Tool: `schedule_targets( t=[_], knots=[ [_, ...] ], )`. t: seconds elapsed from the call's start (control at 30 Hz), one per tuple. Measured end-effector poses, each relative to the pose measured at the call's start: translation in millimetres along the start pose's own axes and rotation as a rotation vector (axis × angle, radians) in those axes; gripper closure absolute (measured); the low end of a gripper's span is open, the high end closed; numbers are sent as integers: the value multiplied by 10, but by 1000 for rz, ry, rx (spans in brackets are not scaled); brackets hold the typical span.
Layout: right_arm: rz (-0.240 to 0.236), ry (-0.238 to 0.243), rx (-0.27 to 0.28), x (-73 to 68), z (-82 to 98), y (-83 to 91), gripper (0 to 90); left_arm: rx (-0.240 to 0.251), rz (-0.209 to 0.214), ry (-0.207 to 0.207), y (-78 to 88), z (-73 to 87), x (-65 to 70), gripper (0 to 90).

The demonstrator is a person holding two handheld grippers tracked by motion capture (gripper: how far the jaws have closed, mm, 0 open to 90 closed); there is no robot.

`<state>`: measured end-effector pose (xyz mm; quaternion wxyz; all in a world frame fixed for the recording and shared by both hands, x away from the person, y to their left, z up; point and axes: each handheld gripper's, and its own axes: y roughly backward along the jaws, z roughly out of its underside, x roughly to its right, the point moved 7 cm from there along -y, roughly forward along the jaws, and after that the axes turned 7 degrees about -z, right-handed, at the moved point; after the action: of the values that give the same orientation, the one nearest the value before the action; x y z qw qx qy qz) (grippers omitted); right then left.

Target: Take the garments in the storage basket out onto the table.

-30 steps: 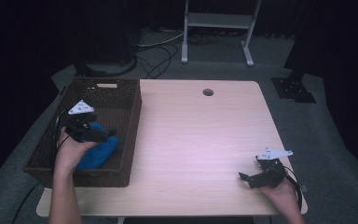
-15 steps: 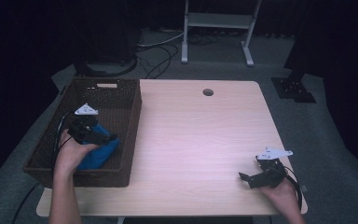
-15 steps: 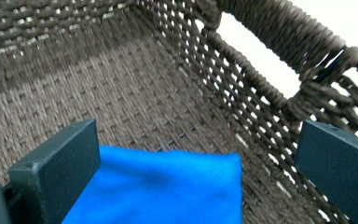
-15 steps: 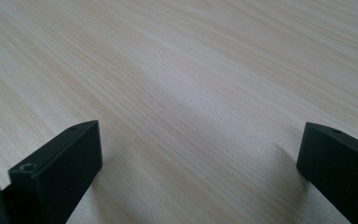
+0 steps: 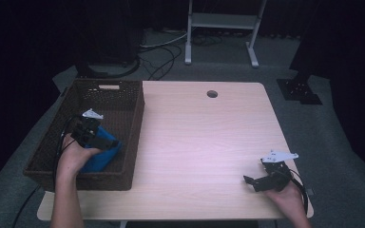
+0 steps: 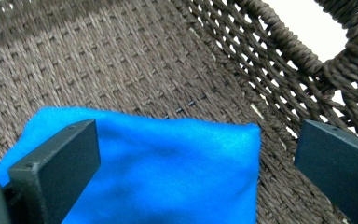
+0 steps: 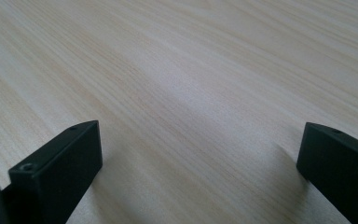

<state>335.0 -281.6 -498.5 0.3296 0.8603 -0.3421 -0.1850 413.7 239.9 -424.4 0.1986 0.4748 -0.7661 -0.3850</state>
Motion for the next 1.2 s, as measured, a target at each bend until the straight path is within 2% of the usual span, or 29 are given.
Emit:
schedule_targets(
  t=[0.17,0.2,0.37,0.47,0.8,1.2],
  knots=[
    [0,0,0,0,0,0,0,-34,-11,6,-32,32,-10,0],
    [0,0,0,0,0,0,0,-57,-22,7,-48,53,-19,0],
    [0,0,0,0,0,0,0,-77,-27,14,-65,71,-27,0],
    [0,0,0,0,0,0,0,-115,-47,25,-99,110,-38,0],
    [0,0,0,0,1,0,0,-166,-55,39,-137,155,-57,0],
    [0,0,0,0,1,0,0,-240,-58,35,-211,223,-46,0]
  ],
)
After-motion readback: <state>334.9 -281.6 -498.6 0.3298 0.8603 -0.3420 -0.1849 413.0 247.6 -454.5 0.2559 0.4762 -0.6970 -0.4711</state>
